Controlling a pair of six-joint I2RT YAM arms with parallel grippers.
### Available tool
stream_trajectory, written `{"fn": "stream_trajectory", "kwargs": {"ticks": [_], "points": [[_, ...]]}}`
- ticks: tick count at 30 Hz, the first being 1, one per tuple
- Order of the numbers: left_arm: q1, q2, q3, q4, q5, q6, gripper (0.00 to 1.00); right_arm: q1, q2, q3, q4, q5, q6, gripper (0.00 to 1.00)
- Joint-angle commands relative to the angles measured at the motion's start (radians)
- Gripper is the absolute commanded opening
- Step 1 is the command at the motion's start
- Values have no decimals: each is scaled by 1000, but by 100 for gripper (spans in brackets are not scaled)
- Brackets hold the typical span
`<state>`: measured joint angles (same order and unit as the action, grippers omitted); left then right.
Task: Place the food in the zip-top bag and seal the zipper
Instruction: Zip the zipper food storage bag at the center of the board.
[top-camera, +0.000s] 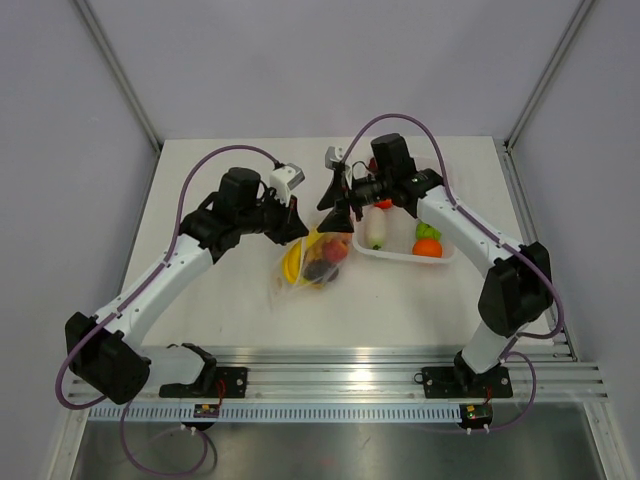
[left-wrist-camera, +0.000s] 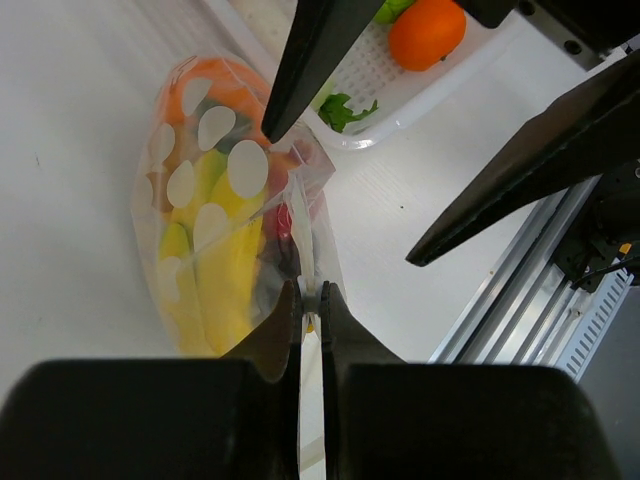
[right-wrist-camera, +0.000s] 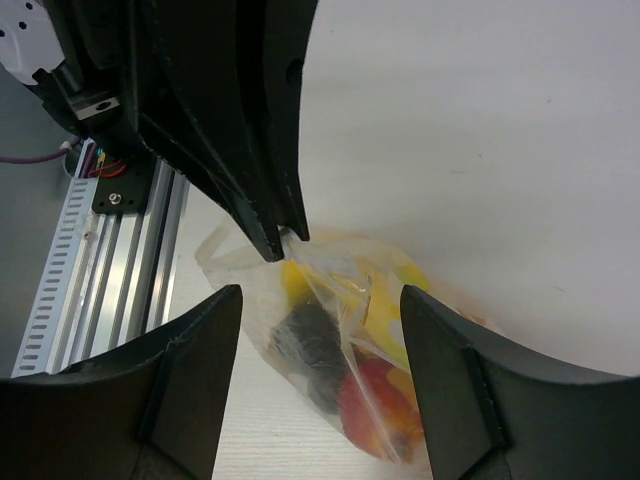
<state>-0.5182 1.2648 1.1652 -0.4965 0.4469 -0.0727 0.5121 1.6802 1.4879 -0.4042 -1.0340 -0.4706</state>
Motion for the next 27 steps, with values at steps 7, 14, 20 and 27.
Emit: {"fn": "stream_trajectory", "kwargs": {"ticks": [7,14,20,27], "points": [[12,-42,4,73,53,-7,0,40,102,140,-130,-27,-100,61],[15,-38,4,70,56,-6,0,52,85,129,-87,-54,-74,44],[17,-38,5,69,58,-4,0,54,90,137,-93,-69,-74,29],[23,-38,5,61,58,1,0,54,90,141,-90,-87,-68,19]]}}
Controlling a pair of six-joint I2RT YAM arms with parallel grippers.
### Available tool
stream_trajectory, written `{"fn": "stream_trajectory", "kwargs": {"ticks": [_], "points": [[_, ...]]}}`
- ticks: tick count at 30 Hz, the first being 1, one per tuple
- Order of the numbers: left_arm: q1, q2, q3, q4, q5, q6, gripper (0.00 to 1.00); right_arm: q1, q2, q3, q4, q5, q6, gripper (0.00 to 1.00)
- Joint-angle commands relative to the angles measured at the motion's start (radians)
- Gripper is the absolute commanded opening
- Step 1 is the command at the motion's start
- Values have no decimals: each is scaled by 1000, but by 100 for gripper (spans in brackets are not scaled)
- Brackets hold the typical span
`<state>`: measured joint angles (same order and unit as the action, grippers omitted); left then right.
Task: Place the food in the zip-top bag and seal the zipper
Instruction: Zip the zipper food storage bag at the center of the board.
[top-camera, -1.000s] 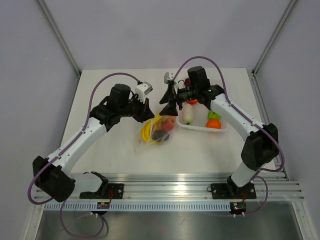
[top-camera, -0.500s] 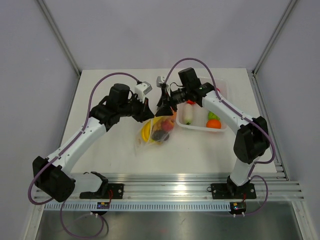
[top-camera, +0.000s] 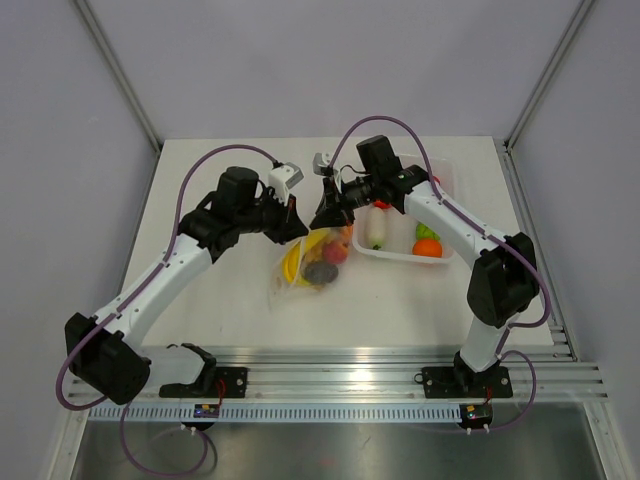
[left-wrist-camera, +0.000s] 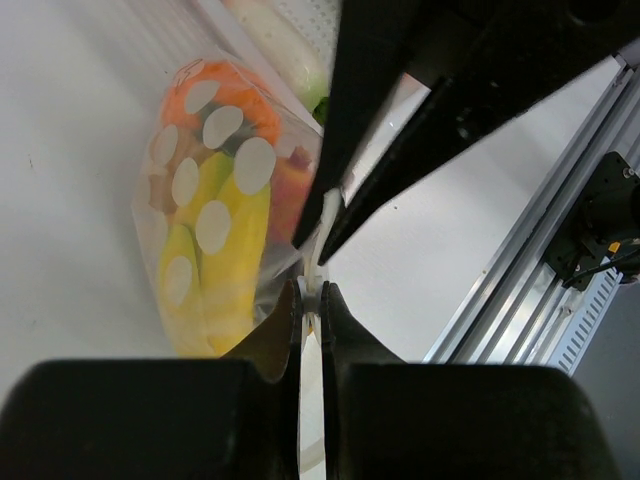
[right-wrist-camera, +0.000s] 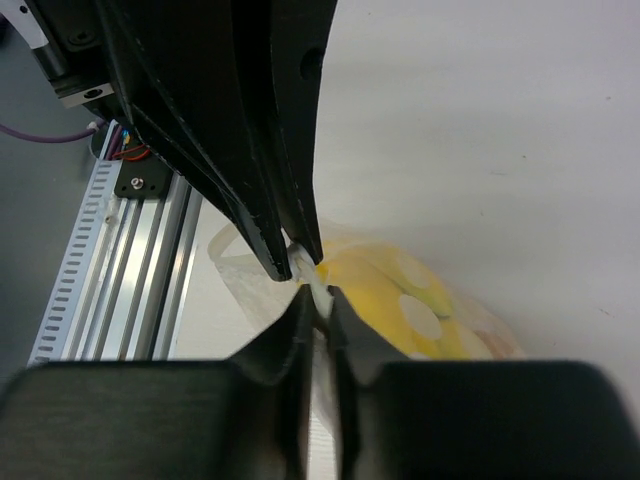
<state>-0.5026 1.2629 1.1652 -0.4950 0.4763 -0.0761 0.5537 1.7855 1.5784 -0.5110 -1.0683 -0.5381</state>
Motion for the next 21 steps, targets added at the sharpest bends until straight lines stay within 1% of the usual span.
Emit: {"fn": "stream_trajectory", "kwargs": {"ticks": [1,2,5,6,7,9,10,11,14,16,21], "points": [[7,-36,4,58,30,6,0,12,-18,51,20,-56,1,5],[7,-36,5,58,30,4,0,11,-20,55,23,-56,3,0],[9,-30,7,55,31,7,0,11,-32,36,80,-45,35,0],[9,-28,10,50,30,12,0,12,-41,22,113,-23,77,0],[10,-28,10,44,30,15,0,12,-49,6,187,-7,101,0],[10,-28,11,39,22,19,0,12,-80,-47,261,30,157,0],[10,-28,10,33,24,21,0,11,-96,-66,349,50,183,0],[12,-30,7,32,22,24,0,12,-106,-98,389,88,226,0],[12,-31,-1,16,18,33,0,9,-129,-148,538,140,279,0],[13,-31,-10,4,18,36,0,5,-133,-164,625,152,334,0],[13,-40,-35,-20,10,44,0,-9,-126,-181,759,195,449,0]]}}
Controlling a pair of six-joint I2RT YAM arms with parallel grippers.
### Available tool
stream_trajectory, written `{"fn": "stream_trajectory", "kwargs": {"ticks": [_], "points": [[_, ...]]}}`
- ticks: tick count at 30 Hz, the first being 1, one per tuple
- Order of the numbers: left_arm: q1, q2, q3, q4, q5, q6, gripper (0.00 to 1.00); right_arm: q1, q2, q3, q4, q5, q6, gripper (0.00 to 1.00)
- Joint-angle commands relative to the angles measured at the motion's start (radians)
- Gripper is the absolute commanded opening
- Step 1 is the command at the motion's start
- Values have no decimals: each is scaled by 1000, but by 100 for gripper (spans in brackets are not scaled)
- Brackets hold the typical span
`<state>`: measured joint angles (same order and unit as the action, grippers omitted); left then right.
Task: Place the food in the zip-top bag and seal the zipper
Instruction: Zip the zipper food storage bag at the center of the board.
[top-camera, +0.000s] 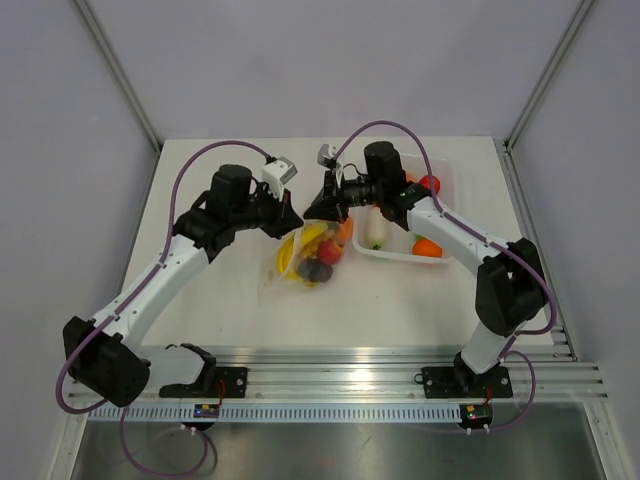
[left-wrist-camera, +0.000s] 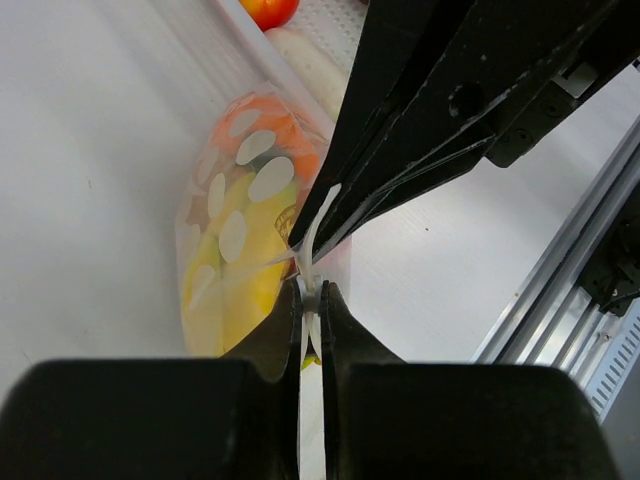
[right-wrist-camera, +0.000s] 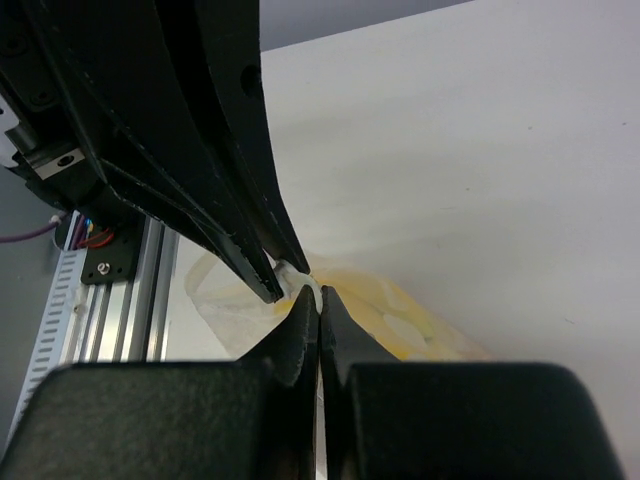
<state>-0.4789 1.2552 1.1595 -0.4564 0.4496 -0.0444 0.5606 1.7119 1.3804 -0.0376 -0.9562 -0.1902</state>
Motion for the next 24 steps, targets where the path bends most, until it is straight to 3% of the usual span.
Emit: {"fn": "stream_trajectory", "kwargs": {"ticks": [1,24], "points": [[-12,-39,-41,-62,35,12,0,-18,-51,17,313,89,110,0],[-6,-143,-107,-143,-68,2,0,-54,15,46,462,221,253,0]]}}
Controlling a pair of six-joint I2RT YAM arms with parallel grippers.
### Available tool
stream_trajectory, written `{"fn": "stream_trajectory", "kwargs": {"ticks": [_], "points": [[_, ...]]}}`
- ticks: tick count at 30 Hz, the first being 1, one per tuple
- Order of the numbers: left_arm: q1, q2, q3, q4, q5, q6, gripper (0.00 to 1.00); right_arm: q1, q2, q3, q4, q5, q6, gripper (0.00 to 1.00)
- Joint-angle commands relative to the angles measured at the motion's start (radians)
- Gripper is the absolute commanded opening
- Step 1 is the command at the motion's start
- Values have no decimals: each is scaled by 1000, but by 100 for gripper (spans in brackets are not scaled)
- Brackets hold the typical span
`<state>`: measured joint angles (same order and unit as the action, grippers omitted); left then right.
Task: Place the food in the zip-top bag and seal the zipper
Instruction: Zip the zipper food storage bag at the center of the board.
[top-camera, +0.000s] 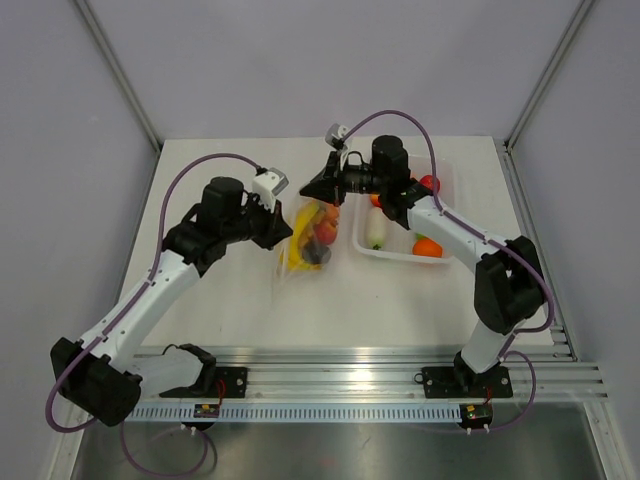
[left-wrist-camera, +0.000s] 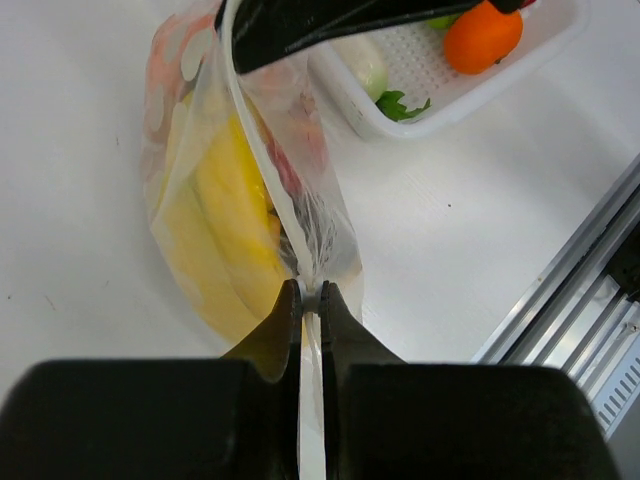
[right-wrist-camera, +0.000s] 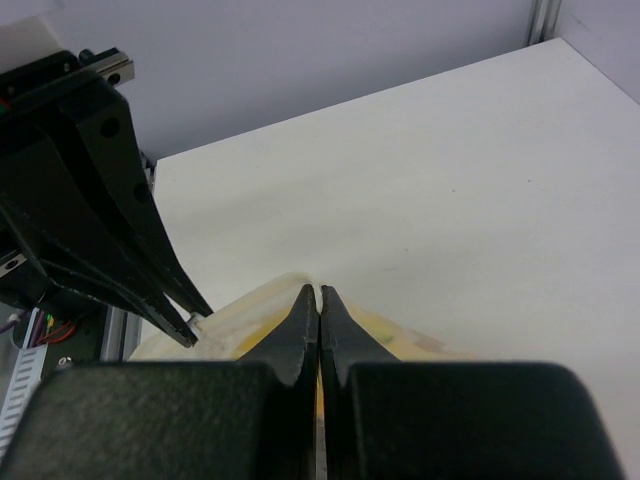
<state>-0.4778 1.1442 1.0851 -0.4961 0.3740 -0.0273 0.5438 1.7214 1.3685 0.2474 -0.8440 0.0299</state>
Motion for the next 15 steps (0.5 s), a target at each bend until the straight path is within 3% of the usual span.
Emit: {"fn": "stream_trajectory", "kwargs": {"ticks": [1,15], "points": [[-7,-41,-43,-108,5,-19,0,-38,20,63,188,112,39,0],[-7,-181,-128,-186,-69,-155,0,-65,118,96,337,180,174,0]]}}
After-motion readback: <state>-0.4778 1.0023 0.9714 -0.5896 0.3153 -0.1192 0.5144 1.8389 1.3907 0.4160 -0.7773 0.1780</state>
